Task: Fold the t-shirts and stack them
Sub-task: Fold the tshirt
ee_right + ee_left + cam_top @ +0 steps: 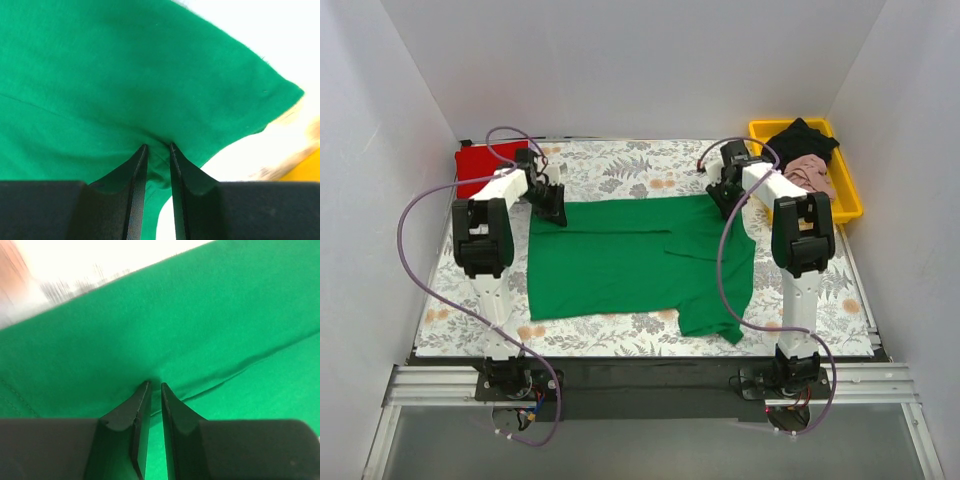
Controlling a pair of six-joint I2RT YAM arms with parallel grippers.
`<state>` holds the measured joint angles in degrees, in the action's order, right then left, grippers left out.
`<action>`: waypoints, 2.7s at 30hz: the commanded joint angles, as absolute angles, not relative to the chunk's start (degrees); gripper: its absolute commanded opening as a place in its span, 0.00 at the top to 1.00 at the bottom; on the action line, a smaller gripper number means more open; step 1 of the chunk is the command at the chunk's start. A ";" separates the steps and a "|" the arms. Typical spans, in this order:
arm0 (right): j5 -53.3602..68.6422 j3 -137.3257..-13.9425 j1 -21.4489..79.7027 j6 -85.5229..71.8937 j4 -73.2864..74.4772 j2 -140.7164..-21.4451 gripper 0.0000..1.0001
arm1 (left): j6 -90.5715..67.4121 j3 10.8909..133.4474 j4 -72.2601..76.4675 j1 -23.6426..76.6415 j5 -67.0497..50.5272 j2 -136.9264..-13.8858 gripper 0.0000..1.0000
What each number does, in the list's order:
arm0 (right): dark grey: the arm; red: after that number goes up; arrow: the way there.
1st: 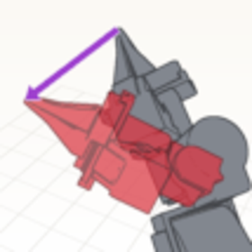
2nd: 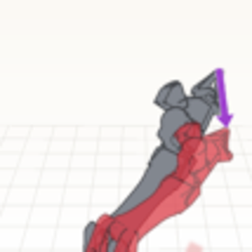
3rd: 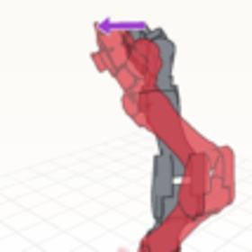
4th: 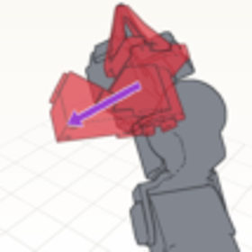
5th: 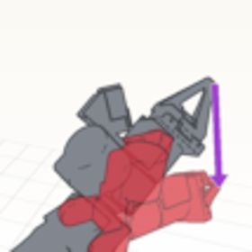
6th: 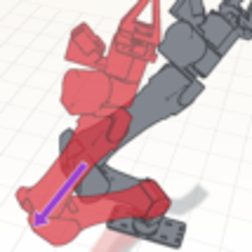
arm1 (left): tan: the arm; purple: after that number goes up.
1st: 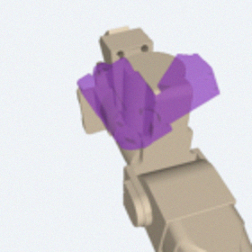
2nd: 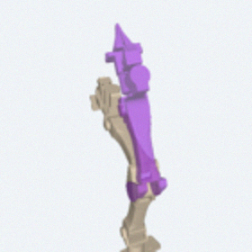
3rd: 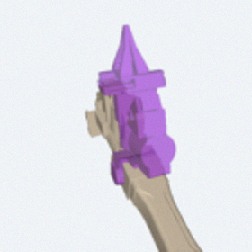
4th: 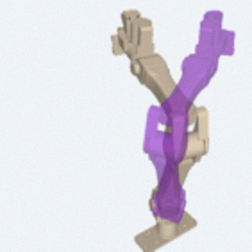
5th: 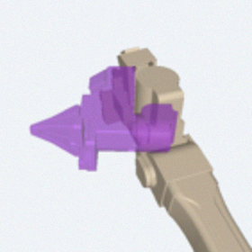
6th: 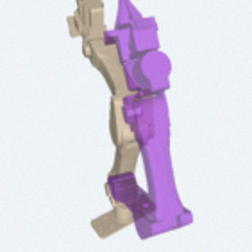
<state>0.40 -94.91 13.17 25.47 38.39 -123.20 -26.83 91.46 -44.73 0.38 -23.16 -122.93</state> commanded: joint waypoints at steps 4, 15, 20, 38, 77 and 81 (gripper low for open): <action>-3.61 -110.81 10.90 27.42 34.81 -133.50 0.68 | -24.08 107.57 -46.76 -2.11 -25.21 -135.88 0.84; 14.40 -102.67 11.08 33.04 43.23 -111.65 0.43 | -18.56 109.26 -55.81 -2.11 -41.47 -120.45 0.61; 17.05 -86.36 11.07 39.81 48.95 -98.72 0.53 | -13.02 96.35 -60.11 -2.11 -42.54 -110.41 0.57; 11.34 -55.38 25.92 37.18 45.27 -86.40 0.66 | -13.97 78.40 -59.77 -2.11 -43.42 -92.03 0.57; 1.05 -53.44 27.07 36.30 42.01 -86.48 0.78 | -14.42 79.98 -62.23 -2.11 -44.39 -93.96 0.57; 4.48 -52.74 27.94 36.39 42.97 -86.40 0.78 | -14.33 79.10 -61.79 -2.02 -43.77 -93.43 0.57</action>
<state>3.68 -52.82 26.81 36.21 43.62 -86.85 -14.55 78.48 -61.67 -1.78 -42.96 -94.65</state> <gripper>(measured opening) 0.217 0.433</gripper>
